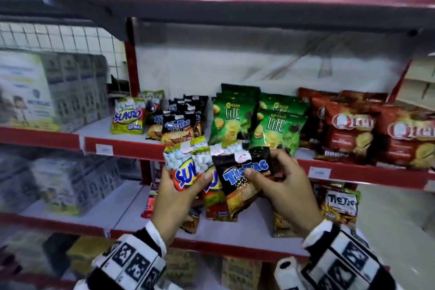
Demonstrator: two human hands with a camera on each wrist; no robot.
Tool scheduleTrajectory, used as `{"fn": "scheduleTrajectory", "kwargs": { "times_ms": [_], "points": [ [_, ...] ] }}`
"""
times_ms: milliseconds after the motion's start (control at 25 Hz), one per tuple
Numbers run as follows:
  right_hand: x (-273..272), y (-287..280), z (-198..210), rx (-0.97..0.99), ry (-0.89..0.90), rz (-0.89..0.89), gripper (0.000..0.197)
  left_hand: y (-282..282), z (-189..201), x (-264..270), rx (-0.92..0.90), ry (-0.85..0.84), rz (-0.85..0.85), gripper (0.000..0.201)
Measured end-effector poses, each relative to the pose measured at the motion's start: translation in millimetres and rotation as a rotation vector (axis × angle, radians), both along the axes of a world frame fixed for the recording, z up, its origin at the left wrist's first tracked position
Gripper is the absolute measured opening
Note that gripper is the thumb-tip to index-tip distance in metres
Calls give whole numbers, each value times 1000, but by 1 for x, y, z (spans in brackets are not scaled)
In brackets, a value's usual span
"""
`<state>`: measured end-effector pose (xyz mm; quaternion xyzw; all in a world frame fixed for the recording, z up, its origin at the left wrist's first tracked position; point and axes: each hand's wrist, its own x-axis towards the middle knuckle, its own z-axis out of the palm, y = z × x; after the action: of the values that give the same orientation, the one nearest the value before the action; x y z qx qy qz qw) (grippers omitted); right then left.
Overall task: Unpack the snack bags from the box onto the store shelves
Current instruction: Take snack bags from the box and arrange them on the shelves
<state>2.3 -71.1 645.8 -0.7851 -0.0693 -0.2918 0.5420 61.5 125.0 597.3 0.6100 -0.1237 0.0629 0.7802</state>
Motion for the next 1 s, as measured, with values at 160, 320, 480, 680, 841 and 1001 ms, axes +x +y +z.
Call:
{"fn": "scheduleTrajectory", "kwargs": {
  "times_ms": [160,320,480,680,841,1001],
  "points": [
    [19,-2,35,122,-81,48,26,30,10,2,-26,-17,111,62],
    [70,26,50,152,-17,-55,25,81,22,32,-16,-65,160,59],
    [128,71,53,62,75,-186,45,133,33,80,-53,-66,207,67],
    [180,121,29,-85,260,-240,33,194,51,144,8,-73,160,82],
    [184,132,6,-99,240,-363,20,218,59,172,51,-95,149,81],
    [188,139,17,-195,277,-435,35,227,62,191,92,-91,145,62]
  ]
}}
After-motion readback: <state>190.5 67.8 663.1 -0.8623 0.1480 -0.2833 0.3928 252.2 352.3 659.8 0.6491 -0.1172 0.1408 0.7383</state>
